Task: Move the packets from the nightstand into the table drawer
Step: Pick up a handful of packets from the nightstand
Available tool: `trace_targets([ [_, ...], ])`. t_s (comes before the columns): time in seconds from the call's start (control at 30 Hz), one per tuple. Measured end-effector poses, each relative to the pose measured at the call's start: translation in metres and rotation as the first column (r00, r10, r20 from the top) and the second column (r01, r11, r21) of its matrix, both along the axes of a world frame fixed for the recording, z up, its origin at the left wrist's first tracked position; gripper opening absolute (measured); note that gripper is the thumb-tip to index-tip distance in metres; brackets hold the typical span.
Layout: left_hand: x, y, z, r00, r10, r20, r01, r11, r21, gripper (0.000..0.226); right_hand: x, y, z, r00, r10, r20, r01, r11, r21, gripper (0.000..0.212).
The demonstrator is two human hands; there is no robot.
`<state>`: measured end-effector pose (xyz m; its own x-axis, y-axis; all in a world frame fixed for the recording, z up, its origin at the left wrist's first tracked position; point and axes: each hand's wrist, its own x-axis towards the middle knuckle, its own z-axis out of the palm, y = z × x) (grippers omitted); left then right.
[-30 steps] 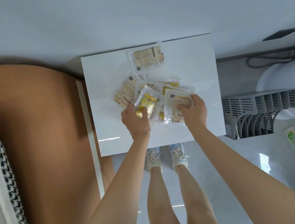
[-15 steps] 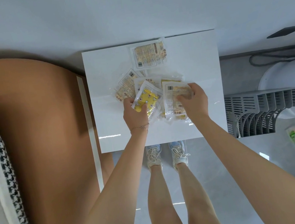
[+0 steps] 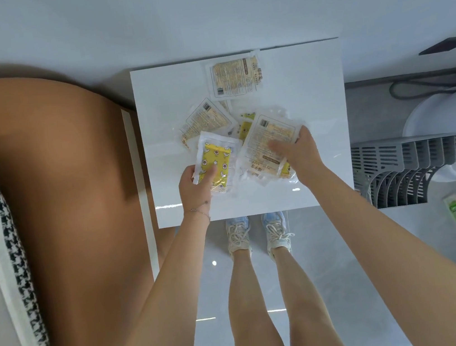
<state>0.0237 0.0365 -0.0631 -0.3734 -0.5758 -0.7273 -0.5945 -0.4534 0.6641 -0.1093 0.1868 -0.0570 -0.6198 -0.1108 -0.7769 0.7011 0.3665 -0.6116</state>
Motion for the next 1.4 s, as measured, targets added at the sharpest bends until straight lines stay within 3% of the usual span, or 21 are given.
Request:
trace_targets([
  [0.07,0.009,-0.001,0.003,1.000,0.009,0.020,-0.010,0.999,0.048,0.014,0.005,0.008,0.001,0.997,0.053,0.063,-0.050,0.998,-0.041,0.026],
  [0.2,0.026,0.002,0.008,1.000,0.020,0.018,-0.020,0.999,0.043,0.016,0.020,0.024,0.005,0.987,0.047,0.154,-0.035,0.996,-0.082,0.023],
  [0.43,0.065,0.017,0.035,0.993,0.097,0.060,-0.109,0.968,0.227,0.015,0.042,0.043,0.044,0.992,0.057,0.108,-0.043,0.991,-0.127,0.020],
  [0.57,0.085,0.021,0.060,0.990,0.138,0.032,-0.141,0.962,0.234,0.021,0.049,0.051,0.071,0.995,0.060,0.078,-0.056,0.997,-0.055,0.022],
  [0.73,0.113,0.022,0.100,0.962,0.274,-0.002,-0.267,0.939,0.215,0.017,0.060,0.035,0.120,0.993,0.103,0.058,-0.097,0.990,-0.098,0.029],
  [0.9,0.145,0.020,0.149,0.884,0.458,-0.094,-0.430,0.875,0.222,0.019,0.082,-0.006,0.169,0.965,0.263,0.001,-0.259,0.949,-0.181,0.030],
  [1.07,0.198,0.017,0.197,0.770,0.617,-0.164,-0.589,0.786,0.191,0.021,0.118,-0.048,0.203,0.916,0.400,0.044,-0.378,0.894,-0.241,0.036],
  [1.27,0.284,0.018,0.218,0.646,0.739,-0.192,-0.724,0.673,0.153,0.022,0.181,-0.084,0.227,0.772,0.634,-0.039,-0.626,0.749,-0.218,0.026],
  [1.4,0.347,0.023,0.218,0.582,0.792,-0.185,-0.777,0.609,0.159,0.022,0.244,-0.097,0.236,0.680,0.732,-0.043,-0.724,0.661,-0.197,0.040],
])
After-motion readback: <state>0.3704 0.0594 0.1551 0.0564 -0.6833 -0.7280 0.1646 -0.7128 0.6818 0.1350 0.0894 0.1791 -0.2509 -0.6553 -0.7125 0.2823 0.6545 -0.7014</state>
